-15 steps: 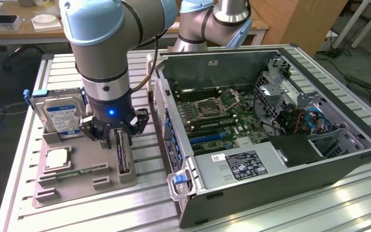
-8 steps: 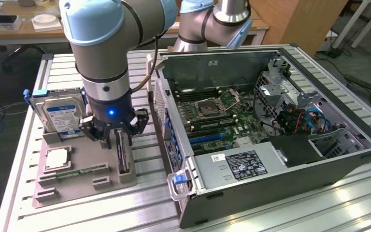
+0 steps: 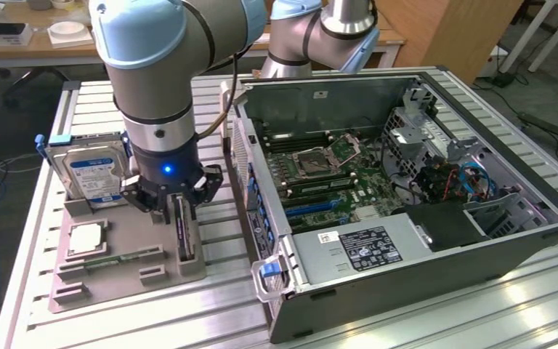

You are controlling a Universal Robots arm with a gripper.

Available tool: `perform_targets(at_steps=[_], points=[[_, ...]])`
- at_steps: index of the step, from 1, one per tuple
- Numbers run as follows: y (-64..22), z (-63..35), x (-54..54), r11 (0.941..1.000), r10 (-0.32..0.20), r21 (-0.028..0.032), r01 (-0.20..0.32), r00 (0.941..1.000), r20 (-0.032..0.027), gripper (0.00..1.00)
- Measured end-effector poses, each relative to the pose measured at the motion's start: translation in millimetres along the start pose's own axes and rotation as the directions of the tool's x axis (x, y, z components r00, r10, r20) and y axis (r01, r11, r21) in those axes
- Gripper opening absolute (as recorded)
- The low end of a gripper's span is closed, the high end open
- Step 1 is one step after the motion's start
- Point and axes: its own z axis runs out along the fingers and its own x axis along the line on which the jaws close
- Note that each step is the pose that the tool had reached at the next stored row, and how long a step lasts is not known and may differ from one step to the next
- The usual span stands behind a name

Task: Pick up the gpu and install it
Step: 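Pick up the gpu and move the gpu toward the slot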

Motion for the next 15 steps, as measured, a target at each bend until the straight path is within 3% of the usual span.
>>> perform_targets(at_steps=[2, 3, 8, 10, 11, 15], points=[[0.0, 0.0, 0.0, 1.0000, 0.000, 0.0000, 0.000, 1.0000, 0.0000, 0.44], [0.0, 0.0, 0.0, 1.0000, 0.000, 0.0000, 0.000, 1.0000, 0.0000, 0.36], [0.0, 0.0, 0.0, 1.0000, 0.000, 0.0000, 0.000, 1.0000, 0.0000, 0.36], [0.0, 0.0, 0.0, 1.0000, 0.000, 0.0000, 0.000, 1.0000, -0.0001, 0.35], [0.0, 0.0, 0.0, 1.0000, 0.000, 0.0000, 0.000, 1.0000, 0.0000, 0.28], [0.0, 0.0, 0.0, 1.0000, 0.000, 0.0000, 0.000, 1.0000, 0.0000, 0.28]])
